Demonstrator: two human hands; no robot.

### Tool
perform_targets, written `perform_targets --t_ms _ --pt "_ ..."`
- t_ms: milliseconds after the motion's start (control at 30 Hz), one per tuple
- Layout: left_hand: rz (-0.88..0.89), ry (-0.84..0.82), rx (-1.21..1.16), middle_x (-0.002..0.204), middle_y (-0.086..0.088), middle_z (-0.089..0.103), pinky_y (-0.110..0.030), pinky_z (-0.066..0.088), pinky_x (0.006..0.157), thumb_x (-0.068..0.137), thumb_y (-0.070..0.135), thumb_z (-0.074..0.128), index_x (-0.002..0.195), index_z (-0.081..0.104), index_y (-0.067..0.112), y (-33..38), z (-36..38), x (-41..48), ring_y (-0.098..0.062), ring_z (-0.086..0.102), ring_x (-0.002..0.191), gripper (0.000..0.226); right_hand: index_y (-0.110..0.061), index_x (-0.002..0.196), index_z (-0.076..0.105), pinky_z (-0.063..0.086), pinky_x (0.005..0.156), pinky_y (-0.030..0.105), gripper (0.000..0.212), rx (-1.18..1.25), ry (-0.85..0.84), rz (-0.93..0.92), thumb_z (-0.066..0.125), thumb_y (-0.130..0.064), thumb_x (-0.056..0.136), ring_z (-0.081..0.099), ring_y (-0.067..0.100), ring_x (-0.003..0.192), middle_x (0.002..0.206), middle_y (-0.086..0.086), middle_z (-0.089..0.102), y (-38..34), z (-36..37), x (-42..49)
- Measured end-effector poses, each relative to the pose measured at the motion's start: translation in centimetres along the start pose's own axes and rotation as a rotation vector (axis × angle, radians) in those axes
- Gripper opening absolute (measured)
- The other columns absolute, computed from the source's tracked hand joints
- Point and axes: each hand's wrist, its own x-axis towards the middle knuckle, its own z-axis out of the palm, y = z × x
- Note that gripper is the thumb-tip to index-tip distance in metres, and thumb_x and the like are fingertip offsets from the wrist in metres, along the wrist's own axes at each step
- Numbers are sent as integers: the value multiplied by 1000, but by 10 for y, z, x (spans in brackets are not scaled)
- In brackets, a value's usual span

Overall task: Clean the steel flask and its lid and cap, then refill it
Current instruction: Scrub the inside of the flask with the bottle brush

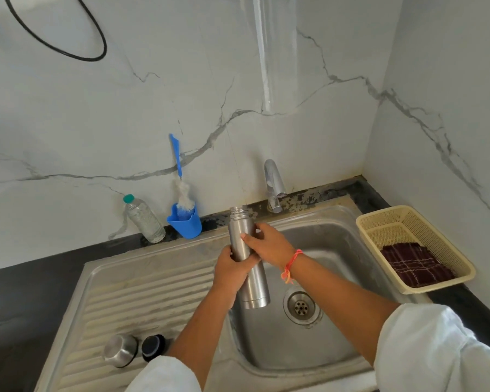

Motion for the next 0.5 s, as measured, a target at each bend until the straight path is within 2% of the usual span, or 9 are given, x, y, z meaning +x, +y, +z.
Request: perform_targets --t_ms 100,200,333,400,500 --pt "-26 115 -123 105 -5 72 -39 60 83 77 30 90 113 58 22 -6 -16 8 -20 72 94 49 -14 128 59 49 96 34 45 -204 75 -115 54 -49 99 64 20 111 121 3 68 -39 20 22" --pt "-37 210 -171 102 -5 70 -35 58 77 77 33 90 108 58 19 -11 -34 13 -21 71 91 46 -12 138 53 47 99 32 53 -252 64 -225 55 -48 99 61 22 117 128 6 65 -88 37 54" --pt "-2 258 -130 101 -1 69 -33 56 73 78 35 89 110 56 23 -12 -55 13 -17 70 89 47 -8 140 50 47 101 37 54 -376 109 -376 58 -42 99 58 26 121 132 12 62 -152 52 102" --pt "25 248 -111 101 1 70 -35 59 76 77 35 89 108 55 27 -13 -63 11 -16 70 89 46 -5 135 52 49 95 38 50 -449 112 -392 58 -40 99 59 29 116 128 15 63 -177 57 124" --pt "63 239 -91 102 6 69 -30 56 73 77 34 90 108 53 32 -13 -71 8 -11 69 89 48 -4 122 59 48 76 33 47 -431 157 -259 60 -44 97 64 28 102 107 12 65 -198 63 158"
